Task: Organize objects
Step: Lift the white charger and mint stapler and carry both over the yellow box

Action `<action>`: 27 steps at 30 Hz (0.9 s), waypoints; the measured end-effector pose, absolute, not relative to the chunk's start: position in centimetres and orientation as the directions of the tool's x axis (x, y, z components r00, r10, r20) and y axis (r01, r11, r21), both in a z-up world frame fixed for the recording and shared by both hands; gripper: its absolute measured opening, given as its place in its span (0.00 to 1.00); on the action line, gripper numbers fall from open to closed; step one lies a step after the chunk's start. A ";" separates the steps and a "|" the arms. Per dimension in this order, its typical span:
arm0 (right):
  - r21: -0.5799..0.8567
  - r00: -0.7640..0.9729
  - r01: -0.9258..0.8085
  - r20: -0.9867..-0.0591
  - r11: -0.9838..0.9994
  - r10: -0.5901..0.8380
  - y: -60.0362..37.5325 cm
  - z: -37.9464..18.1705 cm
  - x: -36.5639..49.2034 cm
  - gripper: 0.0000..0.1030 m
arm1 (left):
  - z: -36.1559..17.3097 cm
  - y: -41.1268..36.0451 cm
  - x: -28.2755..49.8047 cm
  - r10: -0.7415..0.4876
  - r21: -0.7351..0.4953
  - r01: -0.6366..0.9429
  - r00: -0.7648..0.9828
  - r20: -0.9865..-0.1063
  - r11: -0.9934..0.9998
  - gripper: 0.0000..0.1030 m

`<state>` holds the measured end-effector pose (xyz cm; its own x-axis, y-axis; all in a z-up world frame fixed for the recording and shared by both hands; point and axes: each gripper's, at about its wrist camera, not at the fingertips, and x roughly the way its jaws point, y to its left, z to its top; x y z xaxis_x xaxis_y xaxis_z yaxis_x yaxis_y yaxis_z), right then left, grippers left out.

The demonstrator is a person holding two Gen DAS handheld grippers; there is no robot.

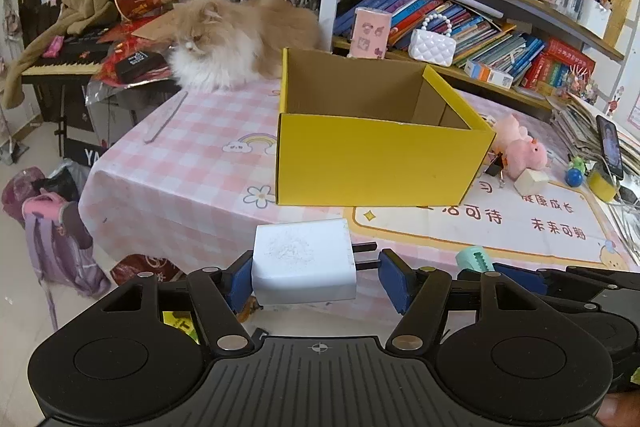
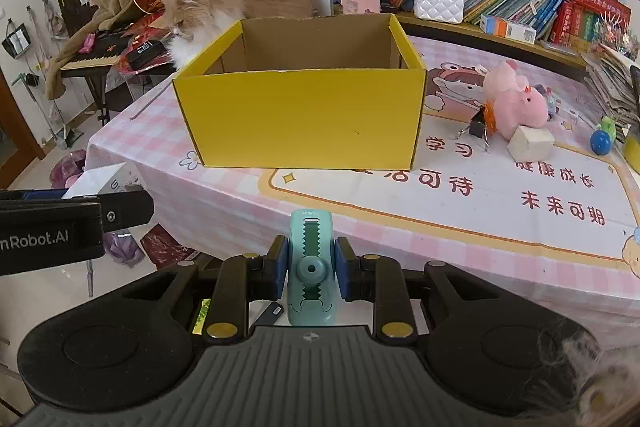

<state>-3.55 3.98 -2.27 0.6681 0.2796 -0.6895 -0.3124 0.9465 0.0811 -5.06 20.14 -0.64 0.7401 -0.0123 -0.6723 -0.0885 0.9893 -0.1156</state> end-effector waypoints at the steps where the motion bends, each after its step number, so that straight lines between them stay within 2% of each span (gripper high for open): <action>1: 0.078 0.669 -0.312 -0.690 0.947 0.277 4.1 -2.2 -3.6 0.22 | -0.6 20.2 -5.1 -0.015 -0.117 -0.085 0.741 -0.672 0.990 0.63; 8: 0.051 0.680 -0.299 -0.689 0.953 0.250 4.5 -2.2 -4.1 0.22 | -0.4 20.2 -5.0 -0.034 -0.124 -0.066 0.743 -0.668 0.990 0.63; 13: 0.064 0.710 -0.257 -0.665 0.964 0.233 4.1 -1.3 -3.1 0.22 | 0.4 20.5 -4.3 -0.057 -0.180 -0.084 0.748 -0.661 0.980 0.63; 27: 0.090 0.794 -0.269 -0.543 0.959 0.273 4.7 3.5 7.2 0.22 | 5.2 20.0 4.4 0.012 -0.138 -0.101 0.845 -0.535 0.985 0.63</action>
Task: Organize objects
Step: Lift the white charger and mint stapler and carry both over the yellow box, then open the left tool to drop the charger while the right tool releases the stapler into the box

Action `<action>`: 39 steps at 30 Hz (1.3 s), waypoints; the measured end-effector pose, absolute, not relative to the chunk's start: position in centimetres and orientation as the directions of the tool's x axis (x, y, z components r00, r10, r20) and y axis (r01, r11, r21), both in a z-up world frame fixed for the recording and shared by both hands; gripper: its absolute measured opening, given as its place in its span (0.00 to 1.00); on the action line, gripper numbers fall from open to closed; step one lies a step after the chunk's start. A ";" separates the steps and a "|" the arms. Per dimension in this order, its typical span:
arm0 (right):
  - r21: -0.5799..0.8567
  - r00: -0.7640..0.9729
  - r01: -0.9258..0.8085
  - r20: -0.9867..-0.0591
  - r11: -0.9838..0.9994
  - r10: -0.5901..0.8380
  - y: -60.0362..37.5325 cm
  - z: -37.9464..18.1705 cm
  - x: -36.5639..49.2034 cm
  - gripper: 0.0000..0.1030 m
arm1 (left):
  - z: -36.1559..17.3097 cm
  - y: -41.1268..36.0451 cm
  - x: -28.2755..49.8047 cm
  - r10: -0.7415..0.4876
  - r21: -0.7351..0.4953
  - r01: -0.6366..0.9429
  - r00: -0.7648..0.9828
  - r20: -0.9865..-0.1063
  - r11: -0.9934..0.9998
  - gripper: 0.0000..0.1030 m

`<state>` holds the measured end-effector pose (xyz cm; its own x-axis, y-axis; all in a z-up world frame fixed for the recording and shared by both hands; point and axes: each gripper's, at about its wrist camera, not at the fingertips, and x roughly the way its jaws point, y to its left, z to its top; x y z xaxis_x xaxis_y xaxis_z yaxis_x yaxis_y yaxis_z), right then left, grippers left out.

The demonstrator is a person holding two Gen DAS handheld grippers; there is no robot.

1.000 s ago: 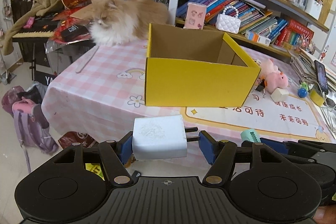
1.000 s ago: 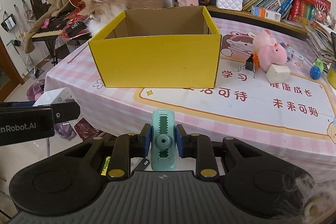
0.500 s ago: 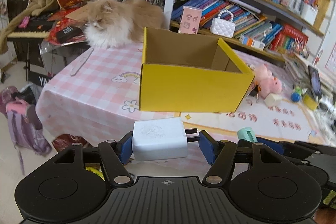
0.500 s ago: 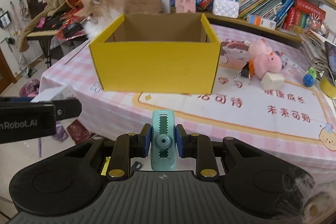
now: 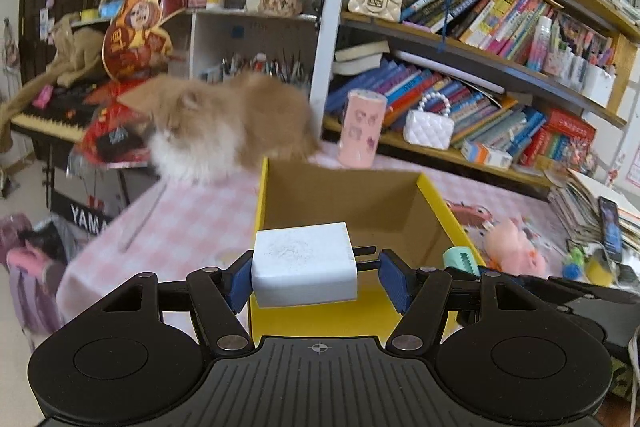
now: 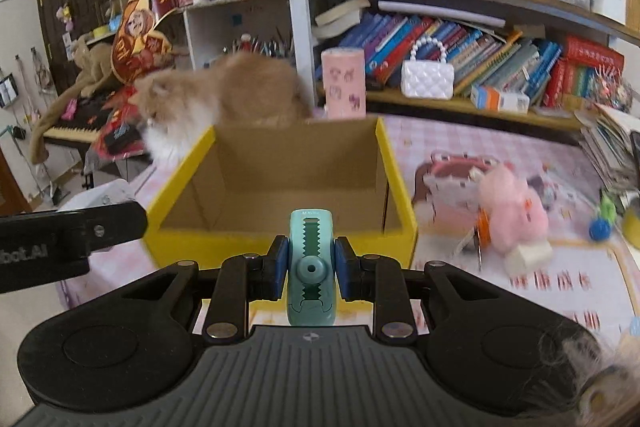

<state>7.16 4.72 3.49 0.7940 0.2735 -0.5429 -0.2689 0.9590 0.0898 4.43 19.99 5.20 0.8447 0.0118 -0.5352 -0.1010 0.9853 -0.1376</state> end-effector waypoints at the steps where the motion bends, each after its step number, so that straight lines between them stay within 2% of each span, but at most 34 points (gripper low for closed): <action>1: 0.089 0.796 -0.271 -0.539 0.959 0.275 4.8 3.6 8.1 0.22 | 5.2 19.9 5.1 0.016 -0.136 -0.105 0.845 -0.535 0.985 0.63; 11: 0.052 0.732 -0.359 -0.604 0.932 0.316 6.5 1.2 18.0 0.22 | 2.1 19.5 12.6 0.069 -0.098 -0.157 0.803 -0.592 0.983 0.63; 22: -0.046 0.565 -0.519 -0.768 0.853 0.302 8.3 -2.8 24.6 0.22 | -1.4 19.1 17.7 0.128 -0.023 -0.193 0.730 -0.671 0.981 0.63; 33: -0.080 0.539 -0.564 -0.790 0.822 0.294 8.7 -3.1 26.0 0.22 | -2.0 18.8 18.8 0.138 -0.010 -0.198 0.717 -0.683 0.980 0.63; 39: -0.038 0.551 -0.554 -0.766 0.831 0.332 8.0 -2.6 25.8 0.24 | -1.2 19.0 18.2 0.131 -0.031 -0.202 0.739 -0.661 0.979 0.65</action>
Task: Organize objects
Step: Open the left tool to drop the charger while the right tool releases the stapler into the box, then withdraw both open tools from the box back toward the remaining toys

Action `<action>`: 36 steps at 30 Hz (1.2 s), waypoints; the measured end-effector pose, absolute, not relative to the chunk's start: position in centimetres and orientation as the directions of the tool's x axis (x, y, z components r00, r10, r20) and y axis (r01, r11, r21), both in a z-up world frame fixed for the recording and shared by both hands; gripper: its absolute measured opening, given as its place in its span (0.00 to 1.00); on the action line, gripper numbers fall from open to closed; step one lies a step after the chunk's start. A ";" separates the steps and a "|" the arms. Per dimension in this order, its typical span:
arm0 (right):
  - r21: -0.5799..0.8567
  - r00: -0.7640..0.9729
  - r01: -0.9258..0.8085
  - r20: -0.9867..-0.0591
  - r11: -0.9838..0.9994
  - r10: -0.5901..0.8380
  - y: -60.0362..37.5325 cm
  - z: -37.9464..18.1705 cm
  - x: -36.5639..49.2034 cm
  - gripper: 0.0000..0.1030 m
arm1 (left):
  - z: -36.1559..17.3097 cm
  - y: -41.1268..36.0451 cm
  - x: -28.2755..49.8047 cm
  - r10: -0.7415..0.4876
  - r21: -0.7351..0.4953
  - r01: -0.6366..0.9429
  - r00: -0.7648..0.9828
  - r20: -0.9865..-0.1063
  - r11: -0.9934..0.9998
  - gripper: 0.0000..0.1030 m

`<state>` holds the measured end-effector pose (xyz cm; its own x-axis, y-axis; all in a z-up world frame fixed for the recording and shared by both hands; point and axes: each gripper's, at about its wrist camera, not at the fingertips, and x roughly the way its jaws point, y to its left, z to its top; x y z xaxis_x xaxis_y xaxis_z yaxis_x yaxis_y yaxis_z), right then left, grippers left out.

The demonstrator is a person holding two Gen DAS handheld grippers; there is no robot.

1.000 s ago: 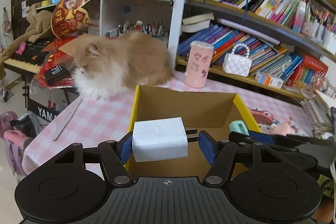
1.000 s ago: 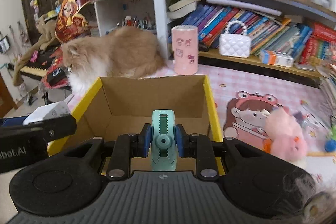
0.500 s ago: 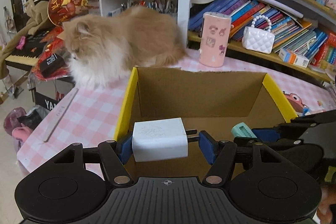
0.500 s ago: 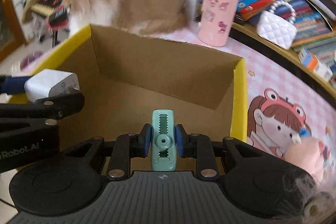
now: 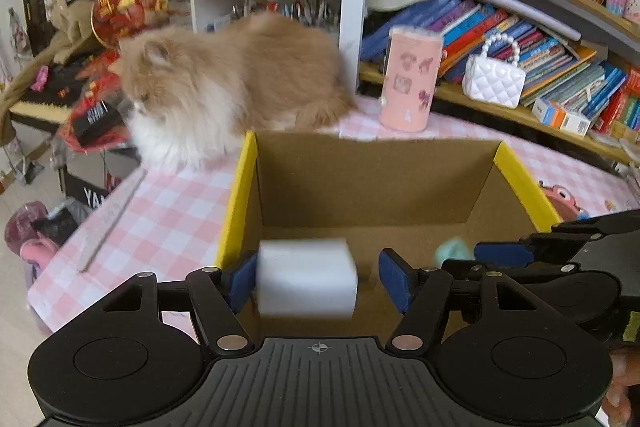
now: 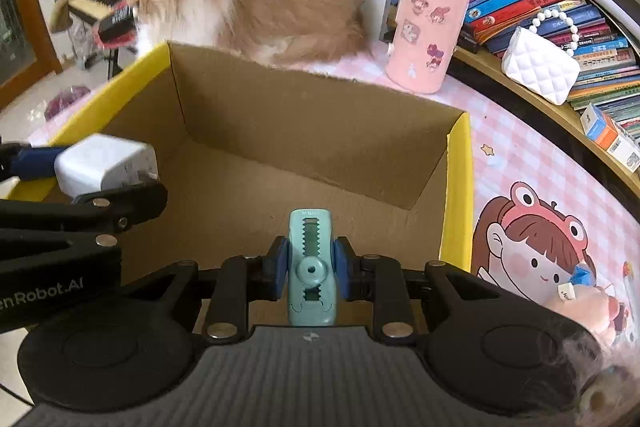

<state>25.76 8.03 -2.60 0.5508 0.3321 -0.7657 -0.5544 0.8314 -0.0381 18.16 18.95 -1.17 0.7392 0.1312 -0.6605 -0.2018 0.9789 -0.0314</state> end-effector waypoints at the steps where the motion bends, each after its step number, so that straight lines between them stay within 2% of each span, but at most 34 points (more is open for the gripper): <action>1: -0.036 0.554 -0.550 -0.763 0.835 0.332 8.0 -2.5 25.6 0.25 | -0.9 18.8 17.9 0.136 -0.020 -0.196 0.747 -0.650 0.980 0.66; 7: -0.023 0.595 -0.521 -0.726 0.853 0.344 7.2 -1.0 23.8 0.27 | 1.1 18.6 15.9 0.134 -0.015 -0.179 0.784 -0.606 0.984 0.68; 16: -0.005 0.700 -0.447 -0.625 0.895 0.346 5.6 2.4 17.5 0.31 | 4.5 18.9 10.0 0.138 -0.015 -0.171 0.844 -0.518 0.985 0.84; 20: -0.001 0.737 -0.407 -0.591 0.914 0.327 5.2 3.1 13.9 0.38 | 4.9 19.3 7.0 0.149 -0.016 -0.181 0.852 -0.502 0.983 0.90; 23: -0.028 0.765 -0.357 -0.582 0.934 0.275 5.4 2.9 10.9 0.46 | 4.3 19.8 4.9 0.156 -0.012 -0.189 0.843 -0.515 0.982 0.92; 26: -0.045 0.773 -0.333 -0.585 0.942 0.245 5.5 2.3 8.1 0.50 | 3.5 20.1 2.8 0.157 -0.006 -0.191 0.826 -0.542 0.982 0.92; 36: -0.049 0.751 -0.301 -0.627 0.952 0.205 5.0 -0.2 -0.1 0.51 | 1.2 20.3 -3.0 0.151 -0.005 -0.194 0.783 -0.604 0.981 0.92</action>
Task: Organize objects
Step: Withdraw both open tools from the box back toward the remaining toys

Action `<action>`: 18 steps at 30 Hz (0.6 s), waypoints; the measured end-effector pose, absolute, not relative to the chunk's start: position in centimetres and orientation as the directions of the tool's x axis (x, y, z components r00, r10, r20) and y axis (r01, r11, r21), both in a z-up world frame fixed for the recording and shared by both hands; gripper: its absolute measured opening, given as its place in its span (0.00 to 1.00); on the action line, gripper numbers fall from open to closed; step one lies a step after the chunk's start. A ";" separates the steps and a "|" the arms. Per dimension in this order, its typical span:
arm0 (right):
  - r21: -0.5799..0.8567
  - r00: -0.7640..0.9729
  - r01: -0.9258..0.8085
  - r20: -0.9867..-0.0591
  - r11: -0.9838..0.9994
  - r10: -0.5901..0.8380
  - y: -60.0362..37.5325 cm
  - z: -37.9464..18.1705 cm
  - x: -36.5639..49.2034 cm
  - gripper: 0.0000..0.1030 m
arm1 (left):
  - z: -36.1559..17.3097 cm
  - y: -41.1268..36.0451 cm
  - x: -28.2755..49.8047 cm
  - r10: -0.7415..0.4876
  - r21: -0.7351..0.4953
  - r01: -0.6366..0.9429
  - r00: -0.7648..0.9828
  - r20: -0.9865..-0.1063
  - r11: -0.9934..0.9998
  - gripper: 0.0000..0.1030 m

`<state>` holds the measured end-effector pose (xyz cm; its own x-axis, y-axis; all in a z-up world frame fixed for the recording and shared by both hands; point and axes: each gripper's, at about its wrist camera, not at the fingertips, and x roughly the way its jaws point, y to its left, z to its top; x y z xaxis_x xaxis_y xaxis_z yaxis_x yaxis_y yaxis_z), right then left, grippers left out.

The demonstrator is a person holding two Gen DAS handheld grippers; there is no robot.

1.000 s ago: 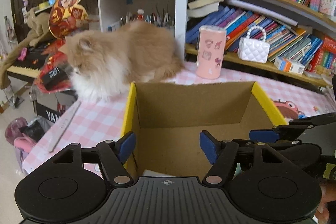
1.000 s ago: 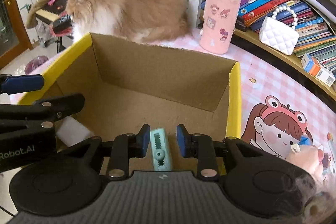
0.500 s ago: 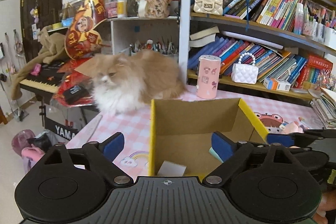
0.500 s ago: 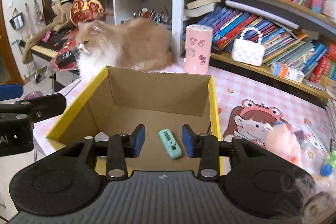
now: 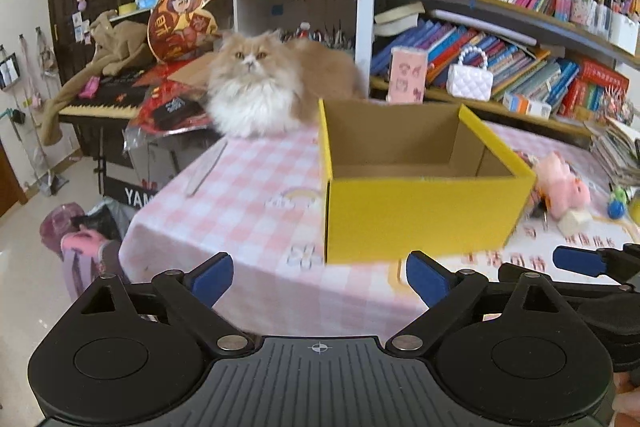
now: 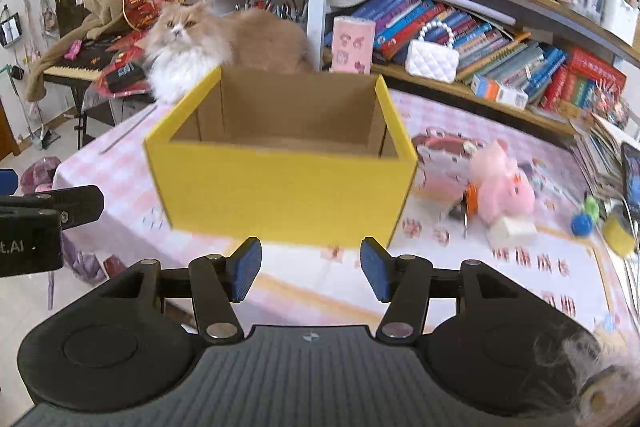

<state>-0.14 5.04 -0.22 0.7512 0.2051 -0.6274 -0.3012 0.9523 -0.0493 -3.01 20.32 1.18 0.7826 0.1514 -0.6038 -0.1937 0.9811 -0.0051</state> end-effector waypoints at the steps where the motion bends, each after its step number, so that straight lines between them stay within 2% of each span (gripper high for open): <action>1: -0.047 0.750 -0.297 -0.630 0.954 0.202 4.9 -0.4 -0.8 0.51 | 1.0 20.2 -3.5 0.148 -0.004 -0.190 0.780 -0.607 0.982 0.92; 18: -0.029 0.746 -0.156 -0.658 0.987 0.099 1.5 -1.9 -7.4 0.55 | -0.3 17.9 -8.1 0.100 0.023 -0.110 0.770 -0.630 0.994 0.92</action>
<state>-7.37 1.49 -1.89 0.7463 0.0989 -0.6582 -0.1560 0.9873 -0.0285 -8.09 17.92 -0.34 0.7703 0.0998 -0.6298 -0.1101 0.9937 0.0228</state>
